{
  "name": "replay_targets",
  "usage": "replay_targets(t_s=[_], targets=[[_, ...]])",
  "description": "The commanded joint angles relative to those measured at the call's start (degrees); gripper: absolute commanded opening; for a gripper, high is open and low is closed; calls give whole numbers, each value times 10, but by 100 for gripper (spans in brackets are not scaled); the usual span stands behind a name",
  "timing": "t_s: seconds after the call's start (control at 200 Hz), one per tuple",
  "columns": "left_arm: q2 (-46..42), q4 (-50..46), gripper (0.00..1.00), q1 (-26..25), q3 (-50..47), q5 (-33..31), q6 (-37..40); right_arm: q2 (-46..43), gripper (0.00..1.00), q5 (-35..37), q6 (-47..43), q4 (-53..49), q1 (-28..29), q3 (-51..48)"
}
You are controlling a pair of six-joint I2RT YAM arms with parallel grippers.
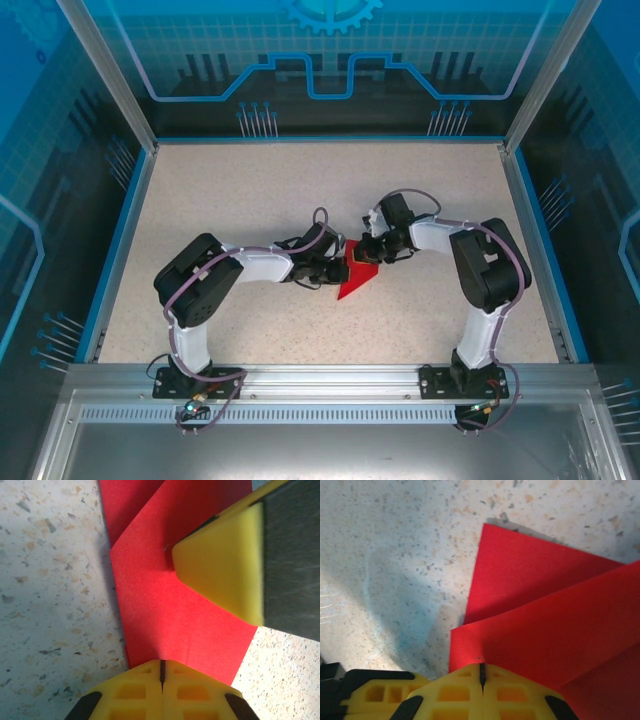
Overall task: Fold a paper plane with a square sheet of paper (pick it up from the middle)
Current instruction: Fourth fold the wing at the center of the table.
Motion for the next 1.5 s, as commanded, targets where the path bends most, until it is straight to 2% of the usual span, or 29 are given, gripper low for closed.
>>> replay_targets(t_s=[0.0,0.225,0.45,0.71,0.89,1.035,1.28,1.495], targets=[[27,-110,0,2,-17,-19,12,35,2,28,-13,-23,-22,18],[27,-114,0,2,-26,-13,4,62,3,61,37,1,-86,39],[27,-115,0,1,-29,-13,6,65,3,91,59,-12,-114,78],[30,-115,0,2,-22,-9,9,50,4,81,64,-24,-129,96],[30,-107,0,2,-12,-9,6,-35,6,43,63,12,-114,41],[26,-90,0,2,-9,-6,-1,-62,9,-4,56,19,-66,2],[17,-79,0,1,-9,-3,-12,-38,7,-40,70,38,6,-33],[4,-69,0,2,-7,0,-25,-9,6,-16,73,34,13,-43]])
